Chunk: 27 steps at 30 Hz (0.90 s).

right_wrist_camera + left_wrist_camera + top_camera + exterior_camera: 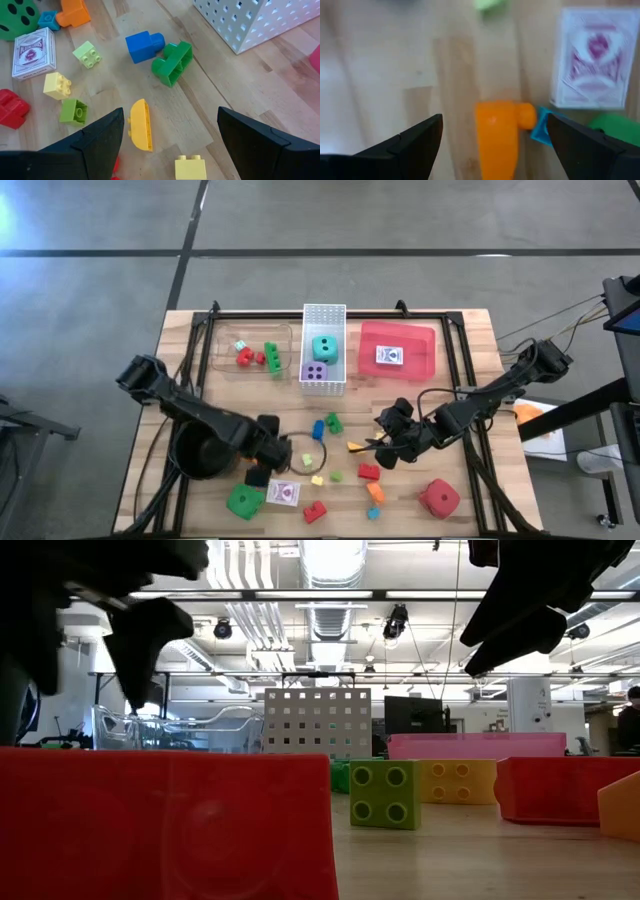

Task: Pick & Place Toys
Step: Put the orange game piece into the transparent bin

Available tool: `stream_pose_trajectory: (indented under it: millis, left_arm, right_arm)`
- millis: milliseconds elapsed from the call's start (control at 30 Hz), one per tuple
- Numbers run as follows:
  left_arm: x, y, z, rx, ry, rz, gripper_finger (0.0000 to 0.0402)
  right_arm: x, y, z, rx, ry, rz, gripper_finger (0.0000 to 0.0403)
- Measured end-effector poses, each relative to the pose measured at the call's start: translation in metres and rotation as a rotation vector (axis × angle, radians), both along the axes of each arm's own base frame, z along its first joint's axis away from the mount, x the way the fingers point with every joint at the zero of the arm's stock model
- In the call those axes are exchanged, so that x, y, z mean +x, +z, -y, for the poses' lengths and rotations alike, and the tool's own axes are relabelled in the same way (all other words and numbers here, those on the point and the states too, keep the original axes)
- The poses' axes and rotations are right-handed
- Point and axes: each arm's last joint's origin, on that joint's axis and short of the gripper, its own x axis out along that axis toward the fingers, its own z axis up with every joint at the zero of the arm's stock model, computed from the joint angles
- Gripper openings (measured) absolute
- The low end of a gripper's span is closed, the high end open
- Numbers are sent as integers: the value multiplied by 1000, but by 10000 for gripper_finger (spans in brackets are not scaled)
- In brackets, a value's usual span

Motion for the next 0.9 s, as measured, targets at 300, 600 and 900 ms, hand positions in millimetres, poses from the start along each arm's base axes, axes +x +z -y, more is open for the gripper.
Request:
stream_pose_trajectory:
  millis: [300, 600, 900]
  left_arm:
    - [-1, -12, 12, -14, -86, -46, 354]
    - [2, -28, 14, 12, -89, -95, 354]
    - [0, -26, 12, 56, -113, -102, 354]
  right_arm:
    - [0, 0, 0, 1, -1, 1, 309]
    - [0, 0, 0, -1, 1, 0, 309]
    - [0, 0, 0, -2, 1, 0, 309]
